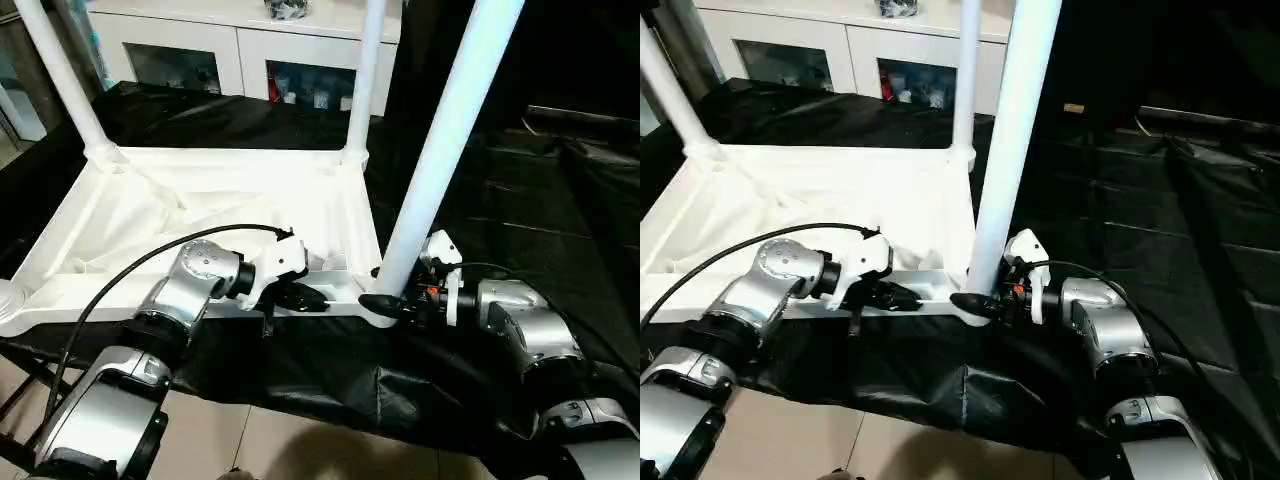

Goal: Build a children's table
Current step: Rotate leg to tighten

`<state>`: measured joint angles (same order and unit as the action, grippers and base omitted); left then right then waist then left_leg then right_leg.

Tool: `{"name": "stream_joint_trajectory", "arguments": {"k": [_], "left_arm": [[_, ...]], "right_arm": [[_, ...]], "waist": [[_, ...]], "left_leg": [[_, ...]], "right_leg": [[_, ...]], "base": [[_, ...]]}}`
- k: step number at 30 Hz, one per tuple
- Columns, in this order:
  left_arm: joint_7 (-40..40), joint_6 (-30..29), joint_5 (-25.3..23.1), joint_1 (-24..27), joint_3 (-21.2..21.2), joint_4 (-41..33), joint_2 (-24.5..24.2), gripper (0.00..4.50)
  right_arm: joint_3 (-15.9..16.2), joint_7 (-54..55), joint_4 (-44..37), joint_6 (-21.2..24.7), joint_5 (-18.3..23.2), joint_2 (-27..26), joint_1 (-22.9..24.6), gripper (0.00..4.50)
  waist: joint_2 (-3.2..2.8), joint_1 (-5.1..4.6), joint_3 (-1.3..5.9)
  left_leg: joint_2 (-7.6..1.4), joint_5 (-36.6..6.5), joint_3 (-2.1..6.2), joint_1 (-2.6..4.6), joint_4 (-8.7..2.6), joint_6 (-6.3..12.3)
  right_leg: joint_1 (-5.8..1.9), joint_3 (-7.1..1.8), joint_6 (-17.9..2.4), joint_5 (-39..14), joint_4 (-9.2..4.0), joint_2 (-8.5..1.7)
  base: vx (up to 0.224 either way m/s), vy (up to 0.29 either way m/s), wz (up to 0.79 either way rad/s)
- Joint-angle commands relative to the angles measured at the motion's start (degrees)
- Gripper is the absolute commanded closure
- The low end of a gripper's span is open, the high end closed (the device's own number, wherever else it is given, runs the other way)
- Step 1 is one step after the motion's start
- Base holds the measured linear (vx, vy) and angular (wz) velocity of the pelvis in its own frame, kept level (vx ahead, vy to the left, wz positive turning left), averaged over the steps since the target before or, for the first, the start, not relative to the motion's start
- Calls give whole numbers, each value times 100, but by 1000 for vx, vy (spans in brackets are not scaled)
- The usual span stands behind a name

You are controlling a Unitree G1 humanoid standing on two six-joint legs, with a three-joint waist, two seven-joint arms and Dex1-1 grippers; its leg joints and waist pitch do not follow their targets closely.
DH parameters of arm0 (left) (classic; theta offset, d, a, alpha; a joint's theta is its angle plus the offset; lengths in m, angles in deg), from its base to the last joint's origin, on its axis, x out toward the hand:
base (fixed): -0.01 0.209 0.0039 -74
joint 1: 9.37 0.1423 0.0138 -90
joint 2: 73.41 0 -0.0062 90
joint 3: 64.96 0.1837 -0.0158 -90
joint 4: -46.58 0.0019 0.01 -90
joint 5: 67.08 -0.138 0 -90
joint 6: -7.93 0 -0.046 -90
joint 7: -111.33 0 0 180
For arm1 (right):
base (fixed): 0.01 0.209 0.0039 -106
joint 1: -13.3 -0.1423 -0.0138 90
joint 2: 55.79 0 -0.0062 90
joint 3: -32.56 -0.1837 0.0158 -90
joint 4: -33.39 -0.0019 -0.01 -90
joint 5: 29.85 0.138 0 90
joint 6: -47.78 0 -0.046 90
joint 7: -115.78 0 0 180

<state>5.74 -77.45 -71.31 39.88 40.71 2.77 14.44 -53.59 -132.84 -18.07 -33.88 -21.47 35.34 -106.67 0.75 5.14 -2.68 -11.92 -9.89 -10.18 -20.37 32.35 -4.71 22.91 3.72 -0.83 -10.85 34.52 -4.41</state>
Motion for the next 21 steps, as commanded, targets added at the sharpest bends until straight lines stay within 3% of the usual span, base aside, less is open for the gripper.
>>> {"name": "stream_joint_trajectory", "arguments": {"k": [1,7,10,12,13,14,21], "left_arm": [[-123,-11,-28,-122,37,42,54,450],[-409,-84,-32,-142,-22,62,139,450],[-882,-254,-64,-237,-106,126,324,450],[-1310,-387,-115,-295,-151,151,501,450],[-1506,-436,-130,-325,-173,179,598,450],[-1627,-494,-130,-343,-185,195,684,450],[-2066,-759,-165,-238,-84,27,1212,450]], "right_arm": [[425,-408,-111,99,-5,-151,126,152],[335,-126,-116,252,26,-275,123,183],[80,755,297,221,-69,-504,-83,192],[-112,1615,690,209,-157,-708,-268,195],[-155,1923,846,214,-197,-794,-329,196],[-180,2186,985,216,-237,-871,-380,197],[-432,4086,1733,112,-374,-1560,-718,199]], "waist": [[-25,2,335],[-16,8,337],[-6,1,318],[-8,-58,286],[9,-73,287],[3,-72,292],[-9,-187,305]], "left_leg": [[-163,-1231,-10,36,-338,248],[-160,-1200,-10,34,-334,228],[-157,-1280,-12,33,-343,193],[-137,-1543,14,49,-371,14],[-120,-1641,33,55,-374,-28],[-124,-1635,31,66,-371,-31],[-107,-1542,33,34,-372,-5]], "right_leg": [[-302,-240,-1457,-756,-381,-351],[-304,-242,-1428,-784,-377,-353],[-290,-242,-1392,-960,-392,-357],[-246,-249,-1252,-1633,-449,-375],[-267,-242,-1122,-1993,-486,-389],[-254,-250,-1087,-2046,-497,-393],[-245,-253,-1096,-1772,-482,-365]], "base": [[0,0,0],[0,0,0],[0,0,0],[0,0,0],[0,0,0],[0,0,0],[0,0,0]]}}
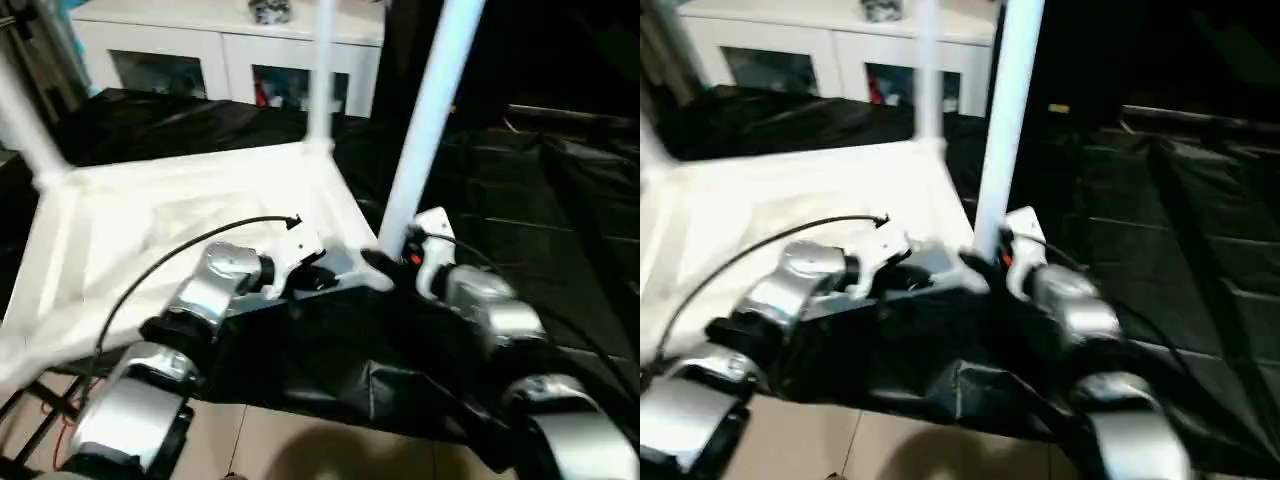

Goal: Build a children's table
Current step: Rotate leg to tighten

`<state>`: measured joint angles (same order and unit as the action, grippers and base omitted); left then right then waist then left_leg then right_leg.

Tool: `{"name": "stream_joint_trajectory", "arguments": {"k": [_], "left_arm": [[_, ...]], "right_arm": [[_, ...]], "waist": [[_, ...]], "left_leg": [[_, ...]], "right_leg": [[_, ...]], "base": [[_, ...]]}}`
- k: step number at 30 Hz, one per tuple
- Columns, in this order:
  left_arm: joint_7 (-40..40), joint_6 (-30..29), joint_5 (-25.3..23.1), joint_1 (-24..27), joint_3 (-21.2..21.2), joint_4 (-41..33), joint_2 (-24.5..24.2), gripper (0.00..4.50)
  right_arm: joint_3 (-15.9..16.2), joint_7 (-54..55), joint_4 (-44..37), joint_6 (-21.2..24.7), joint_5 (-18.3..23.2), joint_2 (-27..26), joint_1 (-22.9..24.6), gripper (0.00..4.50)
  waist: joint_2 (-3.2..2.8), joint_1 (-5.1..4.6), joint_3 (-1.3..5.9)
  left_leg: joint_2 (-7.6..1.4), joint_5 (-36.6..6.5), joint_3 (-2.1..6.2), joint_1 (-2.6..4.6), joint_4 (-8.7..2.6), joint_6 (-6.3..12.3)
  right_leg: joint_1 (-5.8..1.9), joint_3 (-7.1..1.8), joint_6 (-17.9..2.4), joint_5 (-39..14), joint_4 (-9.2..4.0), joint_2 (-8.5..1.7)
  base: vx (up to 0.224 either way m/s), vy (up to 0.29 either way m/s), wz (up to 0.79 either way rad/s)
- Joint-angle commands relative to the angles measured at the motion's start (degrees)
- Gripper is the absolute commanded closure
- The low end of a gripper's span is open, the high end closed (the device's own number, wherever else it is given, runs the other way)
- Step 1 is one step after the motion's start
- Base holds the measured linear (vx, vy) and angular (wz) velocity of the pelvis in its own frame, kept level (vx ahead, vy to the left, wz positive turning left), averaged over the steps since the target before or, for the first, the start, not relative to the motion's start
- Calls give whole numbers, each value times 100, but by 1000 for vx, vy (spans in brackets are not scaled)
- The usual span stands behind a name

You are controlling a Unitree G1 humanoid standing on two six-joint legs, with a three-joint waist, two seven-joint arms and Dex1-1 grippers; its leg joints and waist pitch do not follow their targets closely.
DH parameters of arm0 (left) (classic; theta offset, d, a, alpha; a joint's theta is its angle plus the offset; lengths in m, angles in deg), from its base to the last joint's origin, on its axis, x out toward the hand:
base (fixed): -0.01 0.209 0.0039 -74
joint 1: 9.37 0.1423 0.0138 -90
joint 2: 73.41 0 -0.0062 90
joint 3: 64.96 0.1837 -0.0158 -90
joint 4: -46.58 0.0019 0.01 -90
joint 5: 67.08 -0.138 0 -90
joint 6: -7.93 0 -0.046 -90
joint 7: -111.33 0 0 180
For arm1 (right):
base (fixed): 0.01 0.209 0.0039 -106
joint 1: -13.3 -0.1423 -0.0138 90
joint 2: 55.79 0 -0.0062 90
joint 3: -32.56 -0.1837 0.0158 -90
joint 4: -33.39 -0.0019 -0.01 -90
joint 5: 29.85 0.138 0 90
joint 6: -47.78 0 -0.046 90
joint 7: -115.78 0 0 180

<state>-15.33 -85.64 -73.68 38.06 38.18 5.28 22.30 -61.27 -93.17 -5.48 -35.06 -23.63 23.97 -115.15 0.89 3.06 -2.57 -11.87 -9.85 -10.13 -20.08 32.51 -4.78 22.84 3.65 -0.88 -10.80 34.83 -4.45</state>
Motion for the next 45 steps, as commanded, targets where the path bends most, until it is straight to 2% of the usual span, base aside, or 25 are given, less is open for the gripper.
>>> {"name": "stream_joint_trajectory", "arguments": {"k": [1,2,4,5,8,11,13,15,17,22,26,32,33,40,42,43,45], "left_arm": [[36,57,73,-54,172,-227,432,450],[49,45,80,-35,191,-265,472,450],[49,48,73,-39,192,-263,478,450],[47,106,35,-54,201,-233,438,450],[77,155,13,-71,196,-194,351,450],[320,254,48,-57,221,-207,170,450],[499,319,69,-43,231,-207,64,450],[727,382,84,-30,236,-183,-72,450],[814,426,81,-27,242,-155,-134,450],[1334,626,214,39,247,-196,-273,450],[1691,703,265,79,260,-182,-385,450],[1900,729,269,83,277,-154,-447,450],[1931,732,271,86,281,-154,-456,450],[2155,718,271,124,331,-161,-534,450],[2110,728,259,119,329,-148,-532,450],[1884,706,246,72,264,-83,-456,450],[1726,684,233,42,228,-49,-402,450]], "right_arm": [[330,165,491,215,-171,-435,122,199],[338,403,605,-98,-298,-512,52,199],[332,413,641,-214,-321,-531,26,199],[252,256,677,-366,-222,-528,-38,143],[154,-122,634,-366,-52,-486,-91,120],[346,-879,478,-440,-50,-264,-51,95],[530,-1402,328,-483,-83,-67,40,74],[703,-2073,159,-635,-94,199,184,74],[780,-2437,33,-688,-78,330,280,74],[849,-3448,-380,-507,103,656,529,74],[932,-4084,-657,-265,275,922,685,74],[978,-4486,-792,-46,284,1066,758,108],[990,-4532,-818,-15,278,1082,769,132],[1076,-4672,-970,161,320,1125,833,177],[1080,-4665,-983,172,325,1117,840,180],[1027,-4498,-1021,193,320,1037,877,184],[962,-4310,-995,206,324,964,878,187]], "waist": [[-25,13,296],[-17,10,300],[-17,-1,310],[-22,-5,309],[-20,-10,304],[-16,-3,315],[-21,-5,339],[-21,16,345],[-17,55,338],[-11,108,312],[-26,144,325],[-31,231,332],[-29,239,335],[-35,238,333],[-33,236,333],[-10,234,336],[-13,241,333]], "left_leg": [[-113,-1567,31,2,-389,13],[-111,-1567,28,0,-386,26],[-117,-1549,25,1,-384,32],[-110,-1534,21,-4,-381,59],[-112,-1595,15,1,-378,125],[-112,-1512,13,-16,-367,199],[-117,-1281,8,-34,-343,283],[-121,-1122,-6,-43,-323,389],[-126,-1076,-19,-47,-311,457],[-149,-1356,-19,-28,-332,411],[-161,-1304,-16,-11,-329,392],[-161,-1214,-20,0,-328,351],[-159,-1183,-19,-7,-324,360],[-162,-1217,-12,-1,-333,298],[-157,-1205,-13,-10,-330,298],[-157,-1192,-16,-8,-329,304],[-157,-1177,-17,-5,-327,306]], "right_leg": [[-239,-246,-1080,-1729,-515,-356],[-244,-246,-1084,-1675,-512,-349],[-241,-247,-1140,-1482,-494,-352],[-252,-248,-1171,-1387,-484,-344],[-253,-248,-1218,-1387,-488,-340],[-279,-248,-1250,-1227,-474,-338],[-303,-246,-1364,-770,-426,-335],[-316,-238,-1467,-431,-393,-328],[-331,-225,-1508,-352,-385,-320],[-313,-223,-1451,-933,-436,-333],[-297,-229,-1481,-860,-424,-339],[-296,-227,-1521,-689,-403,-336],[-303,-227,-1518,-635,-397,-337],[-300,-224,-1466,-783,-407,-344],[-304,-224,-1462,-751,-406,-341],[-306,-223,-1458,-722,-401,-337],[-297,-224,-1455,-759,-402,-343]], "base": [[0,0,0],[0,0,0],[0,0,0],[0,0,0],[0,0,0],[0,0,0],[0,0,0],[0,0,0],[0,0,0],[0,0,0],[0,0,0],[0,0,0],[0,0,0],[0,0,0],[0,0,0],[0,0,0],[0,0,0]]}}
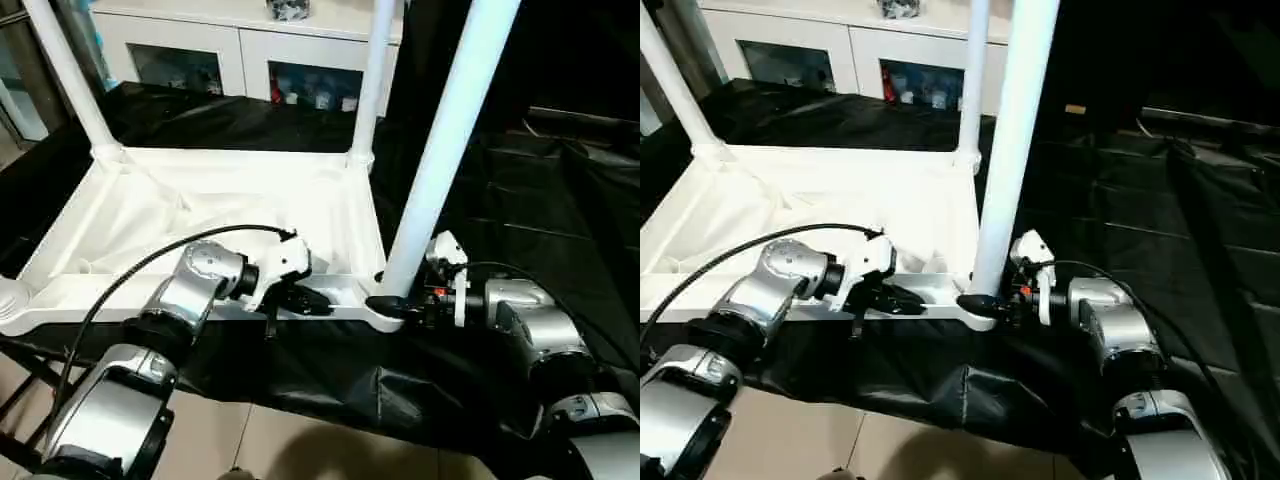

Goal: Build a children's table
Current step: Rotate leg to tighten

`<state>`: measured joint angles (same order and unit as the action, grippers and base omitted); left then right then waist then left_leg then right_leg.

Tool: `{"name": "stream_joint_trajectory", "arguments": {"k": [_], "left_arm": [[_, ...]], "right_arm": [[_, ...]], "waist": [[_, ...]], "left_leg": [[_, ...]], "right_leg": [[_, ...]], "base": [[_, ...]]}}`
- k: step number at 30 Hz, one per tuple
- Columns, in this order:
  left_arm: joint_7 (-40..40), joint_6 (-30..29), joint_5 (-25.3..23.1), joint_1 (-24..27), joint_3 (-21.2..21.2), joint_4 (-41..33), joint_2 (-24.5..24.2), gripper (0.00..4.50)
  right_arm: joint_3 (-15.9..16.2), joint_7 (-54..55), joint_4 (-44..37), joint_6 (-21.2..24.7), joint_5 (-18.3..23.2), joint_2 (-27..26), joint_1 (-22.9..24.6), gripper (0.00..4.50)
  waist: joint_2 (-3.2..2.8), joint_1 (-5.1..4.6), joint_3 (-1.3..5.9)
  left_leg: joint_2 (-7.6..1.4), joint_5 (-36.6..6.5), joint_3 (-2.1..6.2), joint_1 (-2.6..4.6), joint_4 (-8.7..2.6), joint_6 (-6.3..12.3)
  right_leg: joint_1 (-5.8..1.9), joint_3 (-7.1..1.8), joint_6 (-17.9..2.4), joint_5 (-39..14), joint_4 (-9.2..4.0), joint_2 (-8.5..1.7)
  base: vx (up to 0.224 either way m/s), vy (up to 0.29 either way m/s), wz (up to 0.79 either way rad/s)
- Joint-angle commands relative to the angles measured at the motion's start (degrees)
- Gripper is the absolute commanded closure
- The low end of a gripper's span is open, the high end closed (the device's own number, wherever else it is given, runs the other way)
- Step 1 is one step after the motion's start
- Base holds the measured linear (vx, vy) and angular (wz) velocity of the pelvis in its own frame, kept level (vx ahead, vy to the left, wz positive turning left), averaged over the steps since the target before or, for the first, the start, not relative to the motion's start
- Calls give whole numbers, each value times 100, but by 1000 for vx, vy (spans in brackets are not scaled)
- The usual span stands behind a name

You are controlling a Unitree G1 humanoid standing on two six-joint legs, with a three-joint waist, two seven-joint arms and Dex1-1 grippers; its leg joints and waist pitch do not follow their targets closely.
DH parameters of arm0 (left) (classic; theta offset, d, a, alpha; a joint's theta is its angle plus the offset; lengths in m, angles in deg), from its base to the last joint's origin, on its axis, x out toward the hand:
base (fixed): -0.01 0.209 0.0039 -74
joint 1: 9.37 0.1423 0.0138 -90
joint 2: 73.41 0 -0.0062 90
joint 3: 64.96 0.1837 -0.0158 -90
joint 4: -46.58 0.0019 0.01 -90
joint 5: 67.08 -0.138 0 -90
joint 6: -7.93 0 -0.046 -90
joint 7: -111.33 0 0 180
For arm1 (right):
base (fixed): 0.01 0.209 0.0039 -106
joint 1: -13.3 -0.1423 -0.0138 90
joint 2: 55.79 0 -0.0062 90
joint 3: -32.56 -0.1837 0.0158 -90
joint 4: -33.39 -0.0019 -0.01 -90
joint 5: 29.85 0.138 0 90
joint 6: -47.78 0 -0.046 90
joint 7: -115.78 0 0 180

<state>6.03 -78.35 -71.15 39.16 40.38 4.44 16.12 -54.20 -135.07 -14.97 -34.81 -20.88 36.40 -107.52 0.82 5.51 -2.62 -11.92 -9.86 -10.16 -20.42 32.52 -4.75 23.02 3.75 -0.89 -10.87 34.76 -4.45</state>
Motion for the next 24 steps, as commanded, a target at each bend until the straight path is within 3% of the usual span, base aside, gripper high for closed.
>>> {"name": "stream_joint_trajectory", "arguments": {"k": [1,2,6,8,12,16,18,20,22,24], "left_arm": [[-564,-77,-43,-101,-21,68,267,450],[-835,-129,-85,-159,-56,122,366,450],[-1351,-243,-149,-284,-108,242,590,450],[-1504,-298,-157,-326,-110,284,699,450],[-2105,-412,-238,-430,-131,391,1020,450],[-2310,-471,-247,-460,-147,389,1222,450],[-2311,-420,-277,-461,-129,406,1226,450],[-2302,-344,-327,-458,-83,436,1164,450],[-2297,-242,-368,-464,-55,503,1067,450],[-2288,-219,-370,-464,-61,519,1037,450]], "right_arm": [[182,93,-1,191,43,-354,102,187],[44,646,159,119,-8,-518,41,188],[-223,2147,811,-22,-190,-876,-249,193],[-333,2798,1102,-8,-226,-1034,-398,197],[-589,3898,1483,-91,-215,-1534,-635,199],[-520,4379,1700,-511,-424,-1770,-763,199],[-574,4349,1734,-574,-367,-1797,-790,130],[-662,4220,1728,-541,-256,-1776,-807,130],[-526,3898,1585,-638,-371,-1613,-752,90],[-392,3614,1400,-722,-465,-1432,-646,86]], "waist": [[-8,-5,327],[-7,-9,317],[-4,-110,275],[-18,-169,266],[-34,-246,289],[-30,-267,303],[-39,-260,310],[-49,-258,316],[-55,-258,321],[-54,-256,326]], "left_leg": [[-149,-1231,-15,28,-333,282],[-153,-1282,-13,32,-341,256],[-119,-1782,32,79,-381,-7],[-110,-1835,49,73,-398,-65],[-101,-1846,49,62,-382,-3],[-102,-1712,35,41,-380,29],[-100,-1641,29,35,-371,90],[-104,-1582,30,26,-371,130],[-104,-1593,24,29,-368,167],[-106,-1494,20,18,-362,199]], "right_leg": [[-308,-235,-1426,-880,-415,-347],[-299,-236,-1402,-989,-422,-351],[-244,-243,-1054,-2262,-539,-385],[-231,-238,-958,-2434,-569,-370],[-231,-244,-998,-2216,-567,-357],[-249,-249,-1134,-1718,-522,-342],[-262,-251,-1173,-1562,-507,-343],[-273,-251,-1218,-1394,-489,-336],[-284,-247,-1265,-1221,-480,-325],[-297,-251,-1328,-1015,-459,-328]], "base": [[0,0,0],[0,0,0],[0,0,0],[0,0,0],[0,0,0],[0,0,0],[0,0,0],[0,0,0],[0,0,0],[0,0,0]]}}
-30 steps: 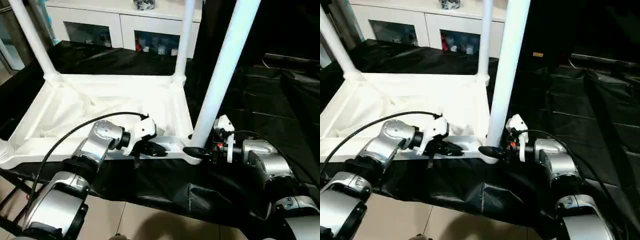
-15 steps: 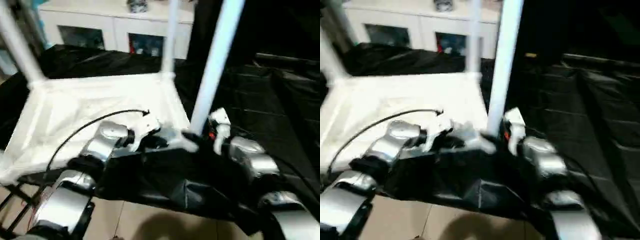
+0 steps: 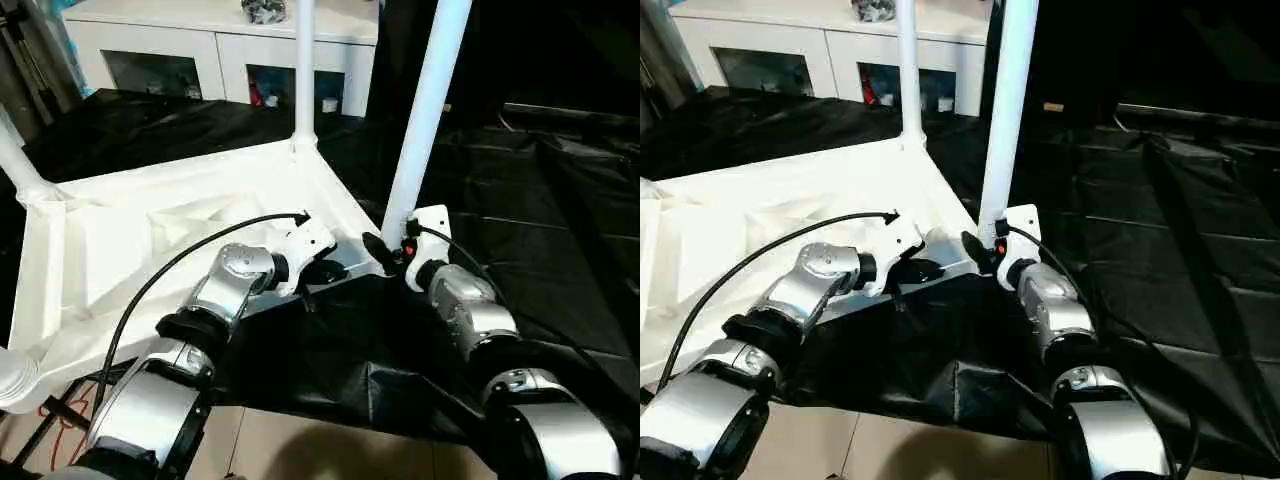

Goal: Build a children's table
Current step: Rotate leg to tighten

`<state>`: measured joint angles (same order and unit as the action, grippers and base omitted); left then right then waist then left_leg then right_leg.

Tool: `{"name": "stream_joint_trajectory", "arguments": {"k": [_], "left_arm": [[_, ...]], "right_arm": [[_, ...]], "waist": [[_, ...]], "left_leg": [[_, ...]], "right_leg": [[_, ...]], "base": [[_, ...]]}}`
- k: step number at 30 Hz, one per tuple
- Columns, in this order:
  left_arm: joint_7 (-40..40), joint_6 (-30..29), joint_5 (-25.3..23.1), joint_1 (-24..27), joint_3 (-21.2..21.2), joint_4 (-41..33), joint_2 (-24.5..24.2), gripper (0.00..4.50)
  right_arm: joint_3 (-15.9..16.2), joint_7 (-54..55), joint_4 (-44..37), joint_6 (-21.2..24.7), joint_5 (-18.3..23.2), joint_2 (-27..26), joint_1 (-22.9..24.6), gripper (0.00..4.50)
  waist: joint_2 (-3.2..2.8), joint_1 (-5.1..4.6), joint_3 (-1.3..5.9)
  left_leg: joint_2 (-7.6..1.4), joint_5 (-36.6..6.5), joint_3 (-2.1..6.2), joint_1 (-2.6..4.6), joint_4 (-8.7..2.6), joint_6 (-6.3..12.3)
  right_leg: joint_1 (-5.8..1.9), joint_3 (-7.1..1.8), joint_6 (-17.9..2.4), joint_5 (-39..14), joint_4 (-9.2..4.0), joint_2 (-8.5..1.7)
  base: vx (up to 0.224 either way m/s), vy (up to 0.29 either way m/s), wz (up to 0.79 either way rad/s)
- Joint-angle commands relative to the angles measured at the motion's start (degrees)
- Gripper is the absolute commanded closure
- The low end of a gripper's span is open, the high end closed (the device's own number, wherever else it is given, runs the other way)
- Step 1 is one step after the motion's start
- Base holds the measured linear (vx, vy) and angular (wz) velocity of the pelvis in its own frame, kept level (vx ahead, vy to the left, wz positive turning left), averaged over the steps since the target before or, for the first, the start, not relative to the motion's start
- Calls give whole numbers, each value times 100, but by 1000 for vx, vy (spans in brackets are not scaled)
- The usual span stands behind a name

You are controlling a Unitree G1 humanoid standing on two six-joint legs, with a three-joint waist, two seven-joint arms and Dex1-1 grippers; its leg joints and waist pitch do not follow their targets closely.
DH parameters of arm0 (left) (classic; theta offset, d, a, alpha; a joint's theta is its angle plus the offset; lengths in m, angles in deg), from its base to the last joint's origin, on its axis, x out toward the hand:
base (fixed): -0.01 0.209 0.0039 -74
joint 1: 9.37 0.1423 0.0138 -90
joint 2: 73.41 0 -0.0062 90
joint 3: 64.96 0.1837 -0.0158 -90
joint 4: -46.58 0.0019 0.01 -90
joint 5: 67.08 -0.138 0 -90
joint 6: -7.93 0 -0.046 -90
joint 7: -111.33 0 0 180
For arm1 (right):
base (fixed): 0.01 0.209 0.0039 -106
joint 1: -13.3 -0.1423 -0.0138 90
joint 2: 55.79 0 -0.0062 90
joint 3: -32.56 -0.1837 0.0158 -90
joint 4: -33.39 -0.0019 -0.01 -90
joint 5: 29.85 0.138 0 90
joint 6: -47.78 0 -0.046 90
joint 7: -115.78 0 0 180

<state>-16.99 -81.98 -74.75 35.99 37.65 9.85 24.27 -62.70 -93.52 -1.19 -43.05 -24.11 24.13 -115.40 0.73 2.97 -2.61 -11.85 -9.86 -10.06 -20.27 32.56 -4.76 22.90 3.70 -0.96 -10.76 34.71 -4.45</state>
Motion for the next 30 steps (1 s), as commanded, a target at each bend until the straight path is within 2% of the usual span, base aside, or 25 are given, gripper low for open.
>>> {"name": "stream_joint_trajectory", "arguments": {"k": [1,4,6,7,9,10,13,14,15,16,18,20,21,23,24,25,29,30], "left_arm": [[14,144,-10,-147,212,-22,221,450],[39,211,-44,-161,181,36,196,450],[45,244,-60,-165,172,69,185,450],[59,258,-64,-168,167,97,175,450],[77,292,-72,-171,170,128,167,450],[93,302,-73,-167,174,132,163,450],[127,319,-71,-156,189,135,152,450],[186,342,-53,-151,211,149,136,450],[217,356,-48,-148,223,153,129,450],[238,373,-46,-150,228,165,126,450],[271,432,-27,-143,216,167,113,450],[372,613,69,-70,167,21,93,450],[418,570,166,-44,100,-51,110,450],[539,368,373,20,-29,-279,114,450],[616,223,469,57,-79,-418,103,406],[651,93,531,97,-114,-572,71,395],[850,-329,621,253,-123,-1083,-137,390],[1089,-772,715,429,-134,-1624,-402,369]], "right_arm": [[465,-556,12,96,-145,-195,148,86],[684,-1292,-507,-20,-212,430,473,86],[675,-1716,-792,-24,-132,753,656,86],[624,-2082,-1097,-34,-18,1068,834,86],[525,-2342,-1282,47,85,1306,939,86],[457,-2454,-1350,63,130,1452,989,86],[338,-2632,-1454,102,219,1685,1065,86],[202,-2865,-1620,166,374,1938,1169,86],[161,-2937,-1677,189,425,2023,1206,86],[153,-2984,-1751,223,466,2077,1246,86],[129,-3341,-2218,599,735,2204,1447,86],[293,-3722,-2866,1074,1022,2168,1689,86],[367,-3763,-2981,1115,1039,2119,1731,86],[463,-3698,-3030,1160,1026,1956,1721,86],[510,-3644,-3007,1172,1004,1857,1694,87],[588,-3621,-3018,1180,1010,1756,1676,87],[750,-3443,-2981,1191,985,1461,1595,87],[744,-3158,-2787,1121,892,1184,1435,87]], "waist": [[-36,8,328],[-18,56,329],[-9,93,334],[-11,140,332],[5,174,340],[-9,188,336],[2,199,340],[0,202,339],[1,230,344],[15,226,344],[16,243,354],[18,249,353],[15,260,352],[6,248,350],[5,248,345],[3,254,356],[-41,255,369],[-51,250,368]], "left_leg": [[-116,-1468,8,2,-359,240],[-119,-1355,-14,19,-334,336],[-120,-1274,-24,14,-319,415],[-131,-1203,-28,12,-314,485],[-125,-1068,-28,-24,-301,556],[-123,-1074,-31,-16,-296,575],[-121,-1065,-33,-27,-281,606],[-118,-1056,-31,-24,-277,596],[-123,-1049,-36,-7,-269,624],[-120,-964,-34,-28,-263,662],[-117,-858,-30,-49,-251,744],[-111,-816,-25,-66,-247,840],[-123,-836,-22,-68,-245,866],[-131,-875,-12,-76,-260,789],[-129,-920,-19,-65,-266,715],[-145,-874,-18,-54,-268,648],[-170,-745,-7,-47,-273,608],[-185,-730,0,-37,-285,577]], "right_leg": [[-296,-242,-1335,-941,-449,-327],[-301,-242,-1367,-787,-454,-323],[-326,-245,-1401,-653,-440,-316],[-332,-239,-1394,-564,-441,-316],[-353,-230,-1400,-435,-414,-317],[-349,-225,-1395,-501,-427,-321],[-348,-216,-1400,-613,-433,-324],[-342,-214,-1391,-693,-438,-327],[-346,-215,-1371,-692,-446,-324],[-351,-213,-1406,-585,-425,-314],[-369,-205,-1404,-401,-403,-303],[-371,-188,-1367,-366,-408,-303],[-359,-184,-1329,-435,-414,-316],[-345,-166,-1300,-678,-432,-332],[-322,-169,-1320,-859,-451,-341],[-322,-185,-1382,-801,-423,-346],[-304,-190,-1537,-343,-358,-334],[-304,-196,-1578,-222,-326,-347]], "base": [[0,0,0],[0,0,0],[0,0,0],[0,0,0],[0,0,0],[0,0,0],[0,0,0],[0,0,0],[0,0,0],[0,0,0],[0,0,0],[0,0,0],[0,0,0],[0,0,0],[0,0,0],[0,0,0],[0,0,0],[0,0,0]]}}
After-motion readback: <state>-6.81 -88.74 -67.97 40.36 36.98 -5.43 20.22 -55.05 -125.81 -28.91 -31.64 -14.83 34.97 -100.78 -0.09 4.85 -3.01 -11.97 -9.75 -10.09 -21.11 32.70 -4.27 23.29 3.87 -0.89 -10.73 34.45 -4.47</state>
